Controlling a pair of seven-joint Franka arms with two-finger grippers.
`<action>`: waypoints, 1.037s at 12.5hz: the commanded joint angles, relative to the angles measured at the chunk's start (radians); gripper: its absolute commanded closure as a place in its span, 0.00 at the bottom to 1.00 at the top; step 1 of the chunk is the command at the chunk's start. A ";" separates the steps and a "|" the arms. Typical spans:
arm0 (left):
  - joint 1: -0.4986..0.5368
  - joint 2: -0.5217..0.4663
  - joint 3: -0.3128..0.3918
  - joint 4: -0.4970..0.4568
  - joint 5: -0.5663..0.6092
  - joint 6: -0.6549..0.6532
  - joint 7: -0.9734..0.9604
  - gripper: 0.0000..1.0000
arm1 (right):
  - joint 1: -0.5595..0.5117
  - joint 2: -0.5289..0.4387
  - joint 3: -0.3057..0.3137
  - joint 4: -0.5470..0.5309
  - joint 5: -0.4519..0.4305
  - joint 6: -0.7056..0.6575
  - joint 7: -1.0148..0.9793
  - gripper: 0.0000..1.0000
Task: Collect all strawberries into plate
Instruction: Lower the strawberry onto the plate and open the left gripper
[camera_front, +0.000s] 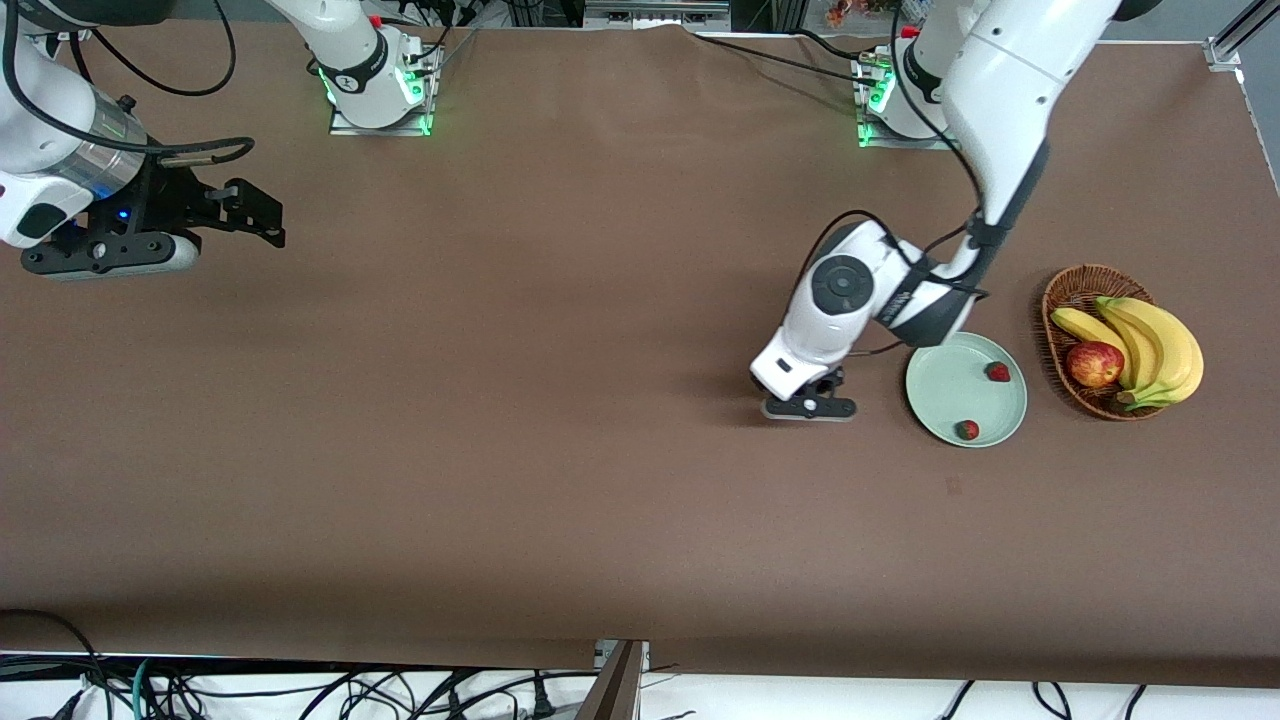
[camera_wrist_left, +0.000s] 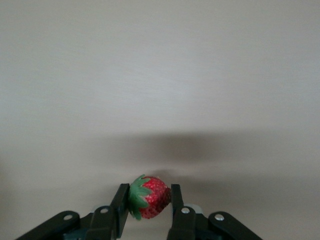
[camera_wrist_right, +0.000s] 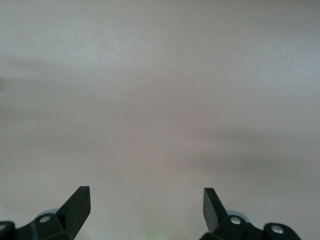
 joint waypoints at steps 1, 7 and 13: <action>0.119 -0.125 -0.014 -0.135 0.016 -0.020 0.191 1.00 | -0.020 -0.011 0.024 0.015 -0.030 0.001 -0.012 0.01; 0.202 -0.197 0.159 -0.235 -0.394 -0.017 0.854 1.00 | -0.019 0.032 0.024 0.055 -0.067 0.026 -0.013 0.01; 0.204 -0.186 0.230 -0.265 -0.426 0.035 0.968 0.37 | -0.025 0.068 0.024 0.078 -0.067 0.024 -0.004 0.01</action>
